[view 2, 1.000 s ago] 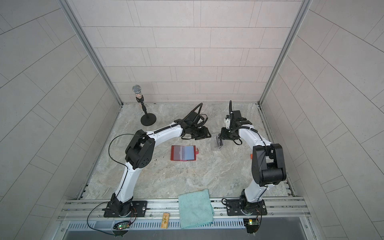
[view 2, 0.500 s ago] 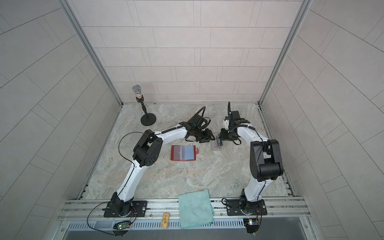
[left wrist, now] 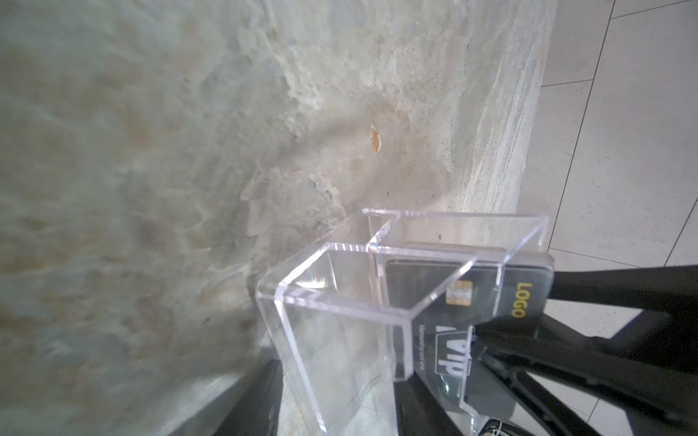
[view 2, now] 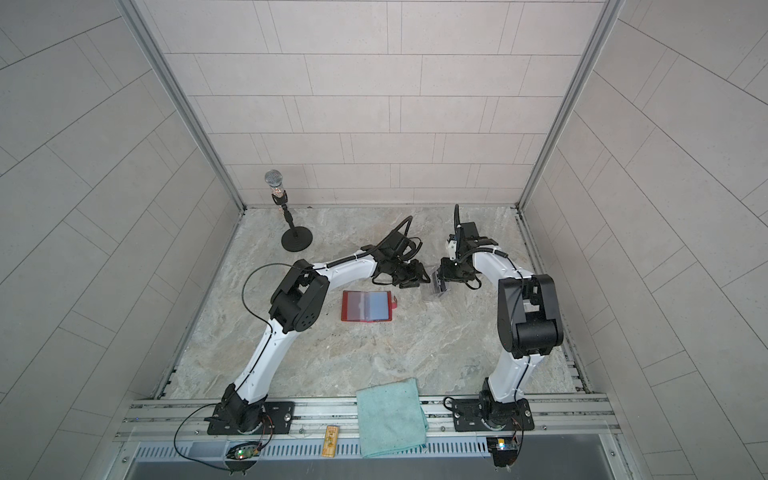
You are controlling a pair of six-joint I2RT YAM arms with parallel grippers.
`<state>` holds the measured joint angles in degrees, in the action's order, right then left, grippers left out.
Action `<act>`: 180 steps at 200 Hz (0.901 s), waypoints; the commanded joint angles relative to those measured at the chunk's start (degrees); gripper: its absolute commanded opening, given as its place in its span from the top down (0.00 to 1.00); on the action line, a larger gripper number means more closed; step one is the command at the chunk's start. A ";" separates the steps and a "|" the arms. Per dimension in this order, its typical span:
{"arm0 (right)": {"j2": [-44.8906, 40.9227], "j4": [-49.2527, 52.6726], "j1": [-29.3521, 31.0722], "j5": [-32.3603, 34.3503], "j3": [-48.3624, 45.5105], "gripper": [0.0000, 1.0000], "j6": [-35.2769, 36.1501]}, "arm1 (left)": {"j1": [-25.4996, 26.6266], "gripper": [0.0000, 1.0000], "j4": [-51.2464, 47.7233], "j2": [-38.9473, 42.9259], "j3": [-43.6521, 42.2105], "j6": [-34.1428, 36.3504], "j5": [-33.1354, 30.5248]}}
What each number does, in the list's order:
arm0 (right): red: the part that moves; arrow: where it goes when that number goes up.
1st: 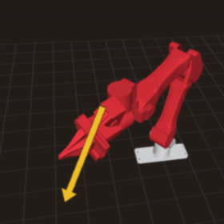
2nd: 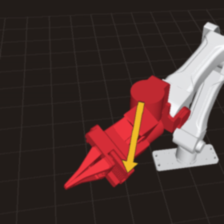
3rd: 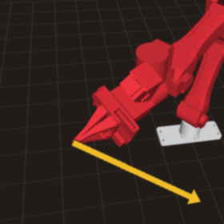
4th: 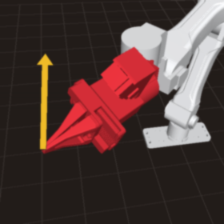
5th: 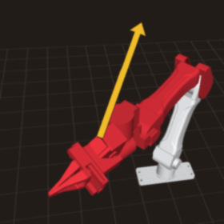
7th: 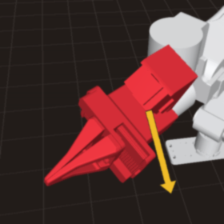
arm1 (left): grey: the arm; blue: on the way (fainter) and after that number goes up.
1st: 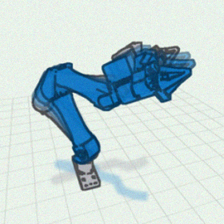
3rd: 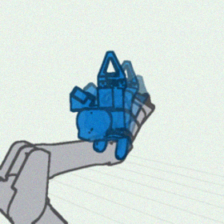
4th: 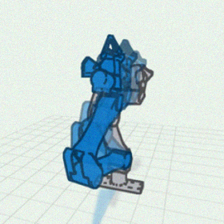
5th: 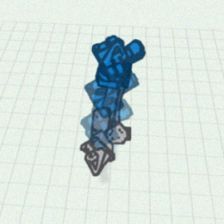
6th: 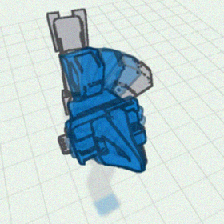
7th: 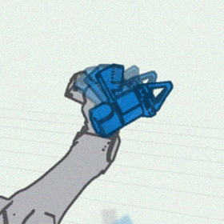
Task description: Put the credit cards into the card holder
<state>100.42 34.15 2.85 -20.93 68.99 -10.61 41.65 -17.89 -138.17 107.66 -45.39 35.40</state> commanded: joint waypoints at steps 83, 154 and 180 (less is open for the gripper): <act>1.18 3.56 1.65 6.68 2.19 0.62 2.14 | 0.28 0.52 -6.26 0.15 -0.78 3.20 -5.75; -0.59 5.01 2.92 8.68 3.56 0.63 2.51 | 0.22 0.55 -5.89 1.90 -3.78 3.57 -7.93; -1.05 5.65 3.18 9.13 4.02 0.63 2.72 | 0.11 0.56 -5.67 2.14 -4.23 3.55 -7.92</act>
<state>100.92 37.63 5.93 -14.70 71.79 -9.04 42.04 -17.78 -136.55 105.80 -43.00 30.74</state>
